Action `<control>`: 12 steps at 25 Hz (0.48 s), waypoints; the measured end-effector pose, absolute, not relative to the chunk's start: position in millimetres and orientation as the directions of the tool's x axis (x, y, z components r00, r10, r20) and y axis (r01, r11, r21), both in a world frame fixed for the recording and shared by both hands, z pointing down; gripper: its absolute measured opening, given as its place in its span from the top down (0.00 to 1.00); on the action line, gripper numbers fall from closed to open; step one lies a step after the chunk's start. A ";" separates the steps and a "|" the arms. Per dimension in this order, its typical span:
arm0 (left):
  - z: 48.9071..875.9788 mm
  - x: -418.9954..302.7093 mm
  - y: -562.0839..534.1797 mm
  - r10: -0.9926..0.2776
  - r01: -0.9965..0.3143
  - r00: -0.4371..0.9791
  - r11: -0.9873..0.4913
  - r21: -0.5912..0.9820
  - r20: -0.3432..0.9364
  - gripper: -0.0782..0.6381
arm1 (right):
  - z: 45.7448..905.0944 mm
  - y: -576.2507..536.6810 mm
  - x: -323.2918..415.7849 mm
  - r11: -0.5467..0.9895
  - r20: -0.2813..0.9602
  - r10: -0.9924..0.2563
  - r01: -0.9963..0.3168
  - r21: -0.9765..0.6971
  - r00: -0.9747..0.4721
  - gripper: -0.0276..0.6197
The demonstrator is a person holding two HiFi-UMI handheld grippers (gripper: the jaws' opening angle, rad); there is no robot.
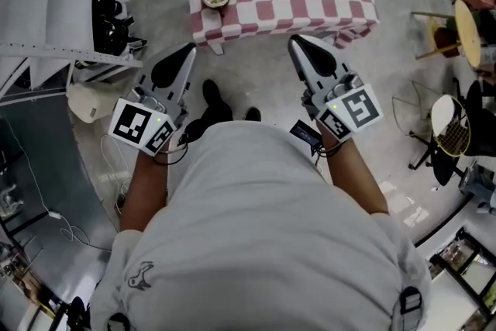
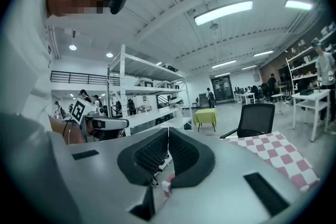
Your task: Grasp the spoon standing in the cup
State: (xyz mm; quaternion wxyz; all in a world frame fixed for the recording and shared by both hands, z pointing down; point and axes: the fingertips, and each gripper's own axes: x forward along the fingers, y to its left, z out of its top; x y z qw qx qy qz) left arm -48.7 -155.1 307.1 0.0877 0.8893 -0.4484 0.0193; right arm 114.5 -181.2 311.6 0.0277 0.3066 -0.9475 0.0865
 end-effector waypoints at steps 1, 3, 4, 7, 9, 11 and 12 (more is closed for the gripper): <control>308.6 -54.6 -161.8 -0.791 -0.798 0.601 -0.586 0.139 0.116 0.87 | 311.9 -187.0 107.4 0.798 0.109 -0.577 -0.587 -0.138 -0.809 0.91; 311.8 -68.7 -175.4 -0.786 -0.795 0.606 -0.592 0.133 0.124 0.87 | 310.8 -197.9 90.7 0.803 0.116 -0.576 -0.587 -0.107 -0.809 0.91; 313.6 -76.1 -182.0 -0.784 -0.794 0.608 -0.594 0.129 0.130 0.87 | 310.0 -203.2 82.2 0.805 0.118 -0.574 -0.585 -0.097 -0.810 0.91; 316.1 -95.5 -200.4 -0.769 -0.782 0.623 -0.611 0.123 0.141 0.87 | 307.5 -221.7 61.1 0.796 0.105 -0.587 -0.596 -0.107 -0.803 0.91; 313.7 -106.1 -211.0 -0.753 -0.765 0.644 -0.630 0.136 0.135 0.87 | 304.5 -234.0 50.3 0.778 0.098 -0.611 -0.619 -0.110 -0.785 0.91; 311.2 -116.6 -220.6 -0.738 -0.749 0.662 -0.646 0.151 0.128 0.87 | 301.7 -244.5 38.9 0.765 0.101 -0.627 -0.635 -0.108 -0.773 0.91; 311.4 -121.7 -224.9 -0.731 -0.742 0.670 -0.653 0.153 0.129 0.87 | 300.4 -249.2 33.0 0.761 0.103 -0.632 -0.640 -0.107 -0.768 0.91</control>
